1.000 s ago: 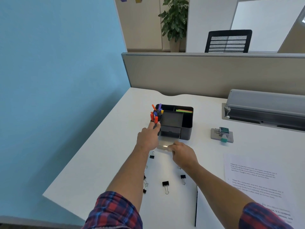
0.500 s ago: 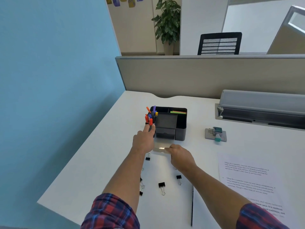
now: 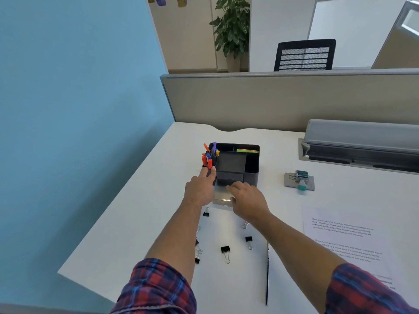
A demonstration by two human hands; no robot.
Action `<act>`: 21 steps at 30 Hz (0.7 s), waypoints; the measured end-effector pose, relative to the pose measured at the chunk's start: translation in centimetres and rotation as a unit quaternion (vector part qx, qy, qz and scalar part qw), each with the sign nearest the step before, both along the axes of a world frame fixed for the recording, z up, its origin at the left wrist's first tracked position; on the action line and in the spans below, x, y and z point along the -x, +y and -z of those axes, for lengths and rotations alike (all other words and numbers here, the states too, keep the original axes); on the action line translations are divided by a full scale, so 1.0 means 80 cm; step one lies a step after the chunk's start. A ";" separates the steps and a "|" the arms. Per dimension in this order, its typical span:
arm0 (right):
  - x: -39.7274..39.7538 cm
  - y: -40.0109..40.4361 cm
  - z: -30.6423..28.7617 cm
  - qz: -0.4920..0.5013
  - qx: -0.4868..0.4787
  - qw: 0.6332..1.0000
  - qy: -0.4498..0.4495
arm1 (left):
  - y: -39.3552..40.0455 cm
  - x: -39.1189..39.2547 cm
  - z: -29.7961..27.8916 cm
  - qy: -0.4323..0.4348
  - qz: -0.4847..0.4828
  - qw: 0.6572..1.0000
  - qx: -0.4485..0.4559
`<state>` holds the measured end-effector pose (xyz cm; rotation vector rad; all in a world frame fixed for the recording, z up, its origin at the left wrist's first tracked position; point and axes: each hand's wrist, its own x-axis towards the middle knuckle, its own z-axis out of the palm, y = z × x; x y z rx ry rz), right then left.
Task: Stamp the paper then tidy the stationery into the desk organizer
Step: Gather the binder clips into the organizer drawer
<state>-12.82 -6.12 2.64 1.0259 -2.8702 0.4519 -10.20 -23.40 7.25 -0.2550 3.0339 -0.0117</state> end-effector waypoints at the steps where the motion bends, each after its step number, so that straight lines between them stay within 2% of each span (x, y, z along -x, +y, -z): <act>1: 0.000 0.000 0.000 0.002 0.001 1.000 -0.001 | 0.000 0.000 0.000 0.000 -0.002 1.000 -0.003; 6: -0.001 0.003 0.002 0.000 0.007 1.000 0.006 | -0.005 -0.004 0.005 0.007 0.005 1.000 -0.027; 10: -0.011 0.018 0.006 0.000 0.055 0.998 0.018 | -0.020 -0.035 0.021 0.065 -0.010 0.996 -0.059; 15: -0.024 0.051 0.020 -0.005 0.130 0.991 0.031 | -0.036 -0.093 0.055 0.091 -0.078 0.978 -0.172; 21: -0.024 0.081 0.036 0.050 0.076 0.995 -0.030 | -0.048 -0.135 0.071 0.057 -0.144 0.972 -0.179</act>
